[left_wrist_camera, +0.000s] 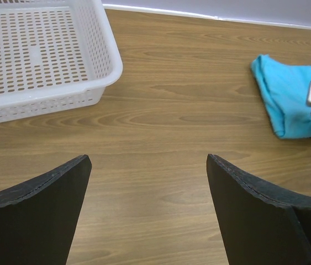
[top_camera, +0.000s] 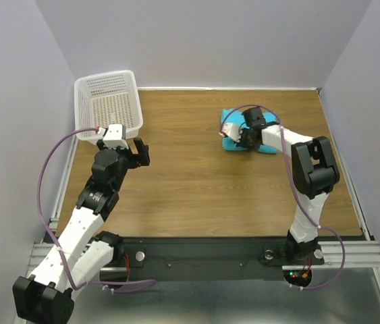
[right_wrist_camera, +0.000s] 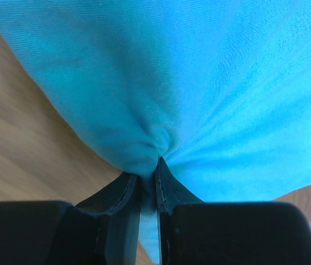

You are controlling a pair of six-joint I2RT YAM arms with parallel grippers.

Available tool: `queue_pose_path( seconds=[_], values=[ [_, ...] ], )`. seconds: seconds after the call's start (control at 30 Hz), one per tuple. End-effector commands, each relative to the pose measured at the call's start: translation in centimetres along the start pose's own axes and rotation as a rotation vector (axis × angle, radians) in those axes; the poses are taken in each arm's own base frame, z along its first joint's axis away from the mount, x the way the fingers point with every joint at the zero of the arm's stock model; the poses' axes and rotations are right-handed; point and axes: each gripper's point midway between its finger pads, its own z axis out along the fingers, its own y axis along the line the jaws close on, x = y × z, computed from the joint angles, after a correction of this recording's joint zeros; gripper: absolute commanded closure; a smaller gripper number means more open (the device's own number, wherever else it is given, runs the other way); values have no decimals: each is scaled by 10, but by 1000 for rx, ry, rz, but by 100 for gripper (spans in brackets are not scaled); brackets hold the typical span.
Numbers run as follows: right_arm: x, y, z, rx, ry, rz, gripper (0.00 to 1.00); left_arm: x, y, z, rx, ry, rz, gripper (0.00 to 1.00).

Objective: Fold and stack the t-shirts
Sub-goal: Neatly place the folded tshirt to the corner

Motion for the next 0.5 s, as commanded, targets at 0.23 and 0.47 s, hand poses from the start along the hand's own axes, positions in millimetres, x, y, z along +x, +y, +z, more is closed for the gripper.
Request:
queue_pose_path(
  seconds=[0.23,0.47],
  values=[
    [128,-81,-8,72,98,-57,94,-6,-11,7,47,-18,-19,3],
    [168,-128,-9,120,105,-141,94,0,-11,9,48,4,-22,3]
  ],
)
